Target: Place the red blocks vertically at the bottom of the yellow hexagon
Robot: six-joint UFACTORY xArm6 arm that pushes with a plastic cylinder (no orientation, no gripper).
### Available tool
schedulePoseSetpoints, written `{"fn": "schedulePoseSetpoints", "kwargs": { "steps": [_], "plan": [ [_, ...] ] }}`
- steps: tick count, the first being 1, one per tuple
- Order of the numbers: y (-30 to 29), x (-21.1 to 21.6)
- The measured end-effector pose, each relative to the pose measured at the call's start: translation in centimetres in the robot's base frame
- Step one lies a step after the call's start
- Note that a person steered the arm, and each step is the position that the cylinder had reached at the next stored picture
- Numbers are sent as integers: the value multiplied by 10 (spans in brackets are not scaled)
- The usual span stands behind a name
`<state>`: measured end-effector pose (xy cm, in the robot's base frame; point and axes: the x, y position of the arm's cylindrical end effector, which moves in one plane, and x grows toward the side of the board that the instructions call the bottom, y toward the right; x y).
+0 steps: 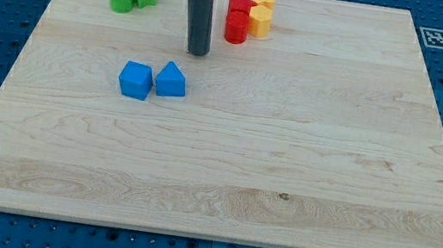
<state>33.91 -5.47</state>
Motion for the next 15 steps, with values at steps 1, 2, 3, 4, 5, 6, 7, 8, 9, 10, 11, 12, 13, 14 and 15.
{"fn": "schedulePoseSetpoints", "kwargs": {
  "steps": [1,2,3,4,5,6,7,8,9,10,11,12,13,14,15],
  "plan": [
    [0,-54],
    [0,-80],
    [0,-92],
    [0,-94],
    [0,-94],
    [0,-94],
    [0,-95],
    [0,-96],
    [0,-98],
    [0,-100],
    [-9,-122],
    [-17,-146],
    [34,-139],
    [35,-96],
    [35,-74]
  ]
}}
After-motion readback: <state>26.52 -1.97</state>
